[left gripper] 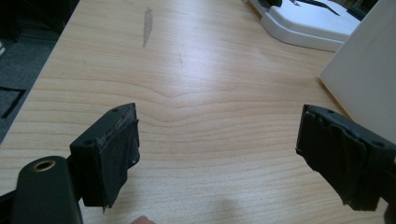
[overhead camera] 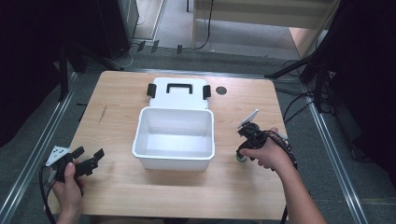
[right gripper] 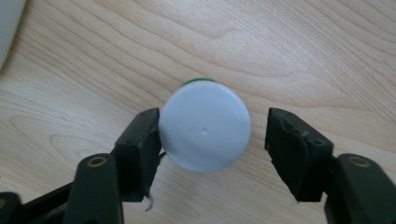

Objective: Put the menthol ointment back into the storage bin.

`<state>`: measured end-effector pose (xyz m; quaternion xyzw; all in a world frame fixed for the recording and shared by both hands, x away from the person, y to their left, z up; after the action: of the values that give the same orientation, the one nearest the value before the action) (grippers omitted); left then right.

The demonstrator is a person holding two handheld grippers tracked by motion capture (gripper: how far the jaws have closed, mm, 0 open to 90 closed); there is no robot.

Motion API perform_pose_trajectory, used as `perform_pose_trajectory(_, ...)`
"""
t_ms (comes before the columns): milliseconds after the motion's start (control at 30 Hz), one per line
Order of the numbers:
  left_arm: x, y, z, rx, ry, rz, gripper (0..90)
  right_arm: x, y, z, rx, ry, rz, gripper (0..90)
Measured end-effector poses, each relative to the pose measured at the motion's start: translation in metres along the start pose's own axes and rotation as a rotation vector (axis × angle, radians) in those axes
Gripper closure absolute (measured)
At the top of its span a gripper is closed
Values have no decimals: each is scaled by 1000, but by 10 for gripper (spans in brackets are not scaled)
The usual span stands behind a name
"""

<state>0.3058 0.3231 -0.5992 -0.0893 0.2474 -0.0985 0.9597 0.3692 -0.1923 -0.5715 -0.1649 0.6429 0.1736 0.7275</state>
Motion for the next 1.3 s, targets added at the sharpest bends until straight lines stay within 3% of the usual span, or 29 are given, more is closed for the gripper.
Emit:
perform_pose_trajectory(167, 1, -1, 0, 14, 1, 4, 140, -1, 4, 2, -4, 6, 23, 504)
perform_pose_trajectory(267, 3, -3, 0, 19, 9, -1, 140, -3, 5, 2, -18, 26, 6, 511)
perform_pose_trajectory(400, 3, -3, -1, 17, 19, -1, 140, -14, 8, 6, -26, 12, 13, 513)
perform_pose_trajectory(600, 3, -3, -1, 25, 19, 10, 140, -37, 14, 14, -59, -4, 13, 513)
perform_pose_trajectory(800, 4, -3, -1, 32, 26, 12, 140, -63, 30, 19, -91, 6, 38, 513)
perform_pose_trajectory(933, 5, -3, -1, 26, 24, 11, 140, -87, 43, 26, -130, -18, 45, 513)
perform_pose_trajectory(1133, 5, -3, -1, 32, 30, 23, 141, -110, 57, 35, -148, -34, 81, 513)
perform_pose_trajectory(1300, 5, -3, -2, 25, 35, 18, 141, -132, 66, 48, -184, -52, 63, 513)
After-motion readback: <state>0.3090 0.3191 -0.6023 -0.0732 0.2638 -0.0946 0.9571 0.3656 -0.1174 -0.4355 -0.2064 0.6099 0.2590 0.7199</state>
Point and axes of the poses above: each handheld gripper's, and its own axes: x roughly forward along the jaws, z roughly out of its top, y roughly to its left, the point moved 10 cm from there along x, roughly forward along the jaws, and after that the axes turned 3 degrees about x, right-handed, at the moved point
